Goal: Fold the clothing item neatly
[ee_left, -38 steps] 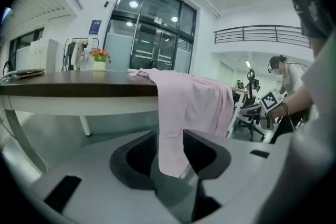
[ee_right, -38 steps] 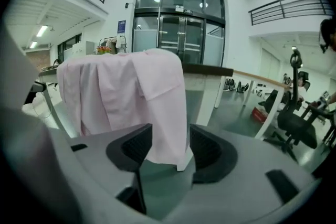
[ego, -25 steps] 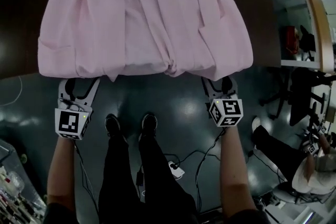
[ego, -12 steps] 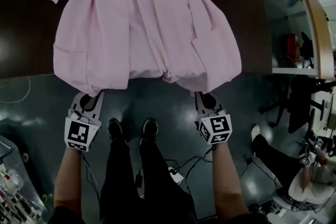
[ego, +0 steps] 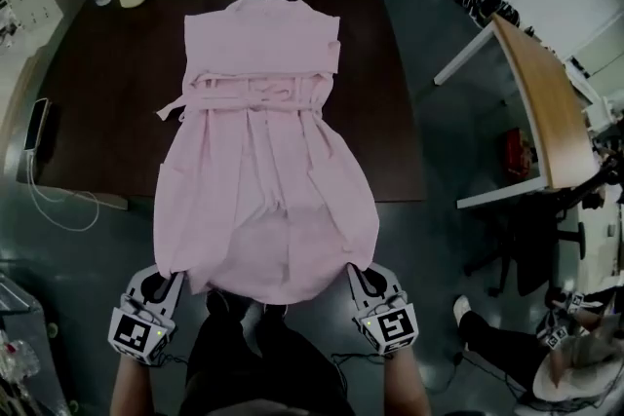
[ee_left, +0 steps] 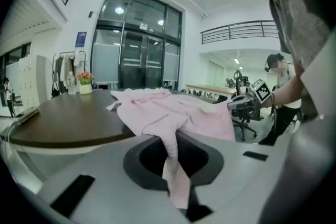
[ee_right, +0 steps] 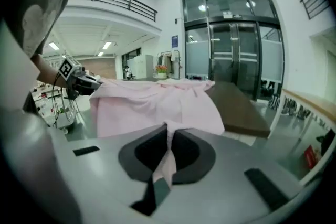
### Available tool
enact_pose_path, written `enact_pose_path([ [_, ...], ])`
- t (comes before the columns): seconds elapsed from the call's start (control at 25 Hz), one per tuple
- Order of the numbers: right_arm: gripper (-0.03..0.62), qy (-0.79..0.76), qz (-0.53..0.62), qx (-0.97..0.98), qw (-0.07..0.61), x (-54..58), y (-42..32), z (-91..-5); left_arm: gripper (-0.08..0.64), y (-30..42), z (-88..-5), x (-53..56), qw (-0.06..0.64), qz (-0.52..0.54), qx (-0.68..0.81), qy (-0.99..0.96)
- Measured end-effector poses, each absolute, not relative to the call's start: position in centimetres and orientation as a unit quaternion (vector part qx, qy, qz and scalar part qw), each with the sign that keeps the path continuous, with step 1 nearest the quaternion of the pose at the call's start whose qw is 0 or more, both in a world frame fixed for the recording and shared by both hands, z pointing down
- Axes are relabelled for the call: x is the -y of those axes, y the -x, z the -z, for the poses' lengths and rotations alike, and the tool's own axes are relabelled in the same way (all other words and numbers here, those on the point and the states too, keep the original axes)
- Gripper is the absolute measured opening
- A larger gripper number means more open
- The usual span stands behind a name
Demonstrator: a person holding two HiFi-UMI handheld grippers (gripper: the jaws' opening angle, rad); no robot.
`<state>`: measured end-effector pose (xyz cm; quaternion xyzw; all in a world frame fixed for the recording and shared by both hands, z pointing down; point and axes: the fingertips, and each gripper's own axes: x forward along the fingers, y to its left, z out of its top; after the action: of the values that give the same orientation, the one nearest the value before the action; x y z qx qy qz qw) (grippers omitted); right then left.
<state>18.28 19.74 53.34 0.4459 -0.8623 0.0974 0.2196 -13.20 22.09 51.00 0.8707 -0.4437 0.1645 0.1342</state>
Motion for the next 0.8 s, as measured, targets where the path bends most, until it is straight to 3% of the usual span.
enact_pose_path([
  [0.16,-0.002,-0.428,-0.039,0.887,0.167,-15.6,-17.3,-44.7,0.037,13.3,-43.3,-18.4,0.109,-0.132,0.446,-0.878],
  [0.44,-0.002,-0.462,-0.006,0.884,0.073,-3.9,-17.3,-33.7,0.037,18.0,-36.4,-9.0,0.171,-0.069,0.466,-0.865],
  [0.8,-0.002,-0.531,0.000,0.847,0.028,15.4,-17.0,-29.5,0.037,25.9,-34.9,10.6,0.165,-0.040,0.451,-0.876],
])
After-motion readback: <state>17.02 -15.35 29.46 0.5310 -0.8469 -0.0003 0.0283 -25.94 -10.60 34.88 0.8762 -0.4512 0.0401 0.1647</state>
